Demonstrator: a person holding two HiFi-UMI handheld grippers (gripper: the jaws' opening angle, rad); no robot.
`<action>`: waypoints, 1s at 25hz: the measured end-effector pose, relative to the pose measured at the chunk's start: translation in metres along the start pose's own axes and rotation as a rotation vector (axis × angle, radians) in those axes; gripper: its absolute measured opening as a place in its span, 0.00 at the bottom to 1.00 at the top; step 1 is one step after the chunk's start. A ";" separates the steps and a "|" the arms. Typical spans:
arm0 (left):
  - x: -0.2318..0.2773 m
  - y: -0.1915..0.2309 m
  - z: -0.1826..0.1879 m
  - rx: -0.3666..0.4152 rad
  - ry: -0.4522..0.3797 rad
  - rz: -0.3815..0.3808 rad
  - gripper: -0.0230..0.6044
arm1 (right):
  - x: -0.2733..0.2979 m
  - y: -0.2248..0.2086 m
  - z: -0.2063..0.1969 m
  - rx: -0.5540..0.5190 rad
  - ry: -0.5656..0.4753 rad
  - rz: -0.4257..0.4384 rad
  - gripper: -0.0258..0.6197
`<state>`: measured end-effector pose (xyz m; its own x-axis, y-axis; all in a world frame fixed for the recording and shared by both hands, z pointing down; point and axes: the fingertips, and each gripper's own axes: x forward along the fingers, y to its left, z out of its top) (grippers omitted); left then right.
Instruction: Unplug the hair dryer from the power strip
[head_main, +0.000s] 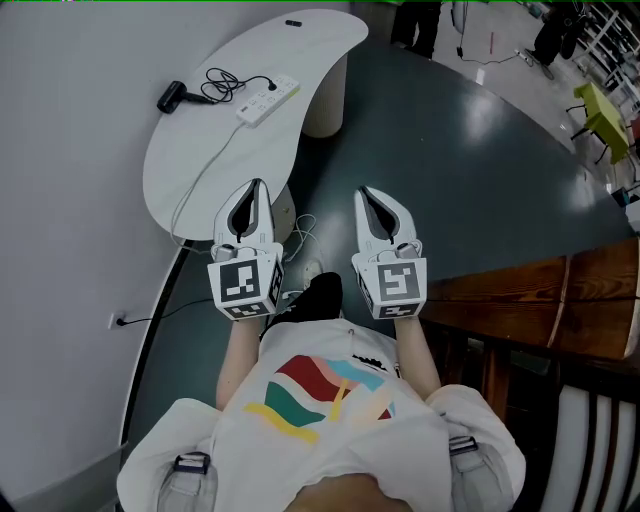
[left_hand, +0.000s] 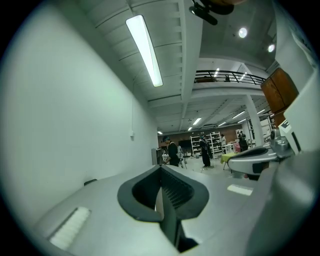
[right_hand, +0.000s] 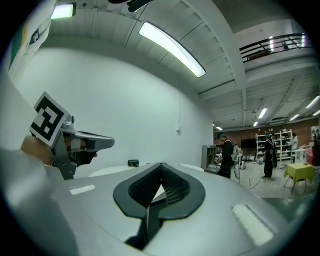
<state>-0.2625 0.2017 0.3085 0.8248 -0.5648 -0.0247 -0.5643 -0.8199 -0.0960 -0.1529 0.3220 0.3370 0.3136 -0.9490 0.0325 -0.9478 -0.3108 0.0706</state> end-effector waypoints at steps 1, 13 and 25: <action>0.003 0.002 -0.001 -0.004 0.001 0.008 0.04 | 0.001 -0.003 0.001 0.003 -0.005 0.000 0.06; 0.118 0.012 -0.028 -0.023 0.009 0.012 0.04 | 0.055 -0.092 -0.020 0.010 0.006 -0.118 0.06; 0.300 0.076 -0.068 -0.026 0.134 0.131 0.04 | 0.252 -0.177 -0.023 0.012 0.086 -0.035 0.06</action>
<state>-0.0605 -0.0362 0.3610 0.7332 -0.6730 0.0971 -0.6689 -0.7396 -0.0753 0.0955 0.1388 0.3555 0.3496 -0.9297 0.1160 -0.9367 -0.3447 0.0612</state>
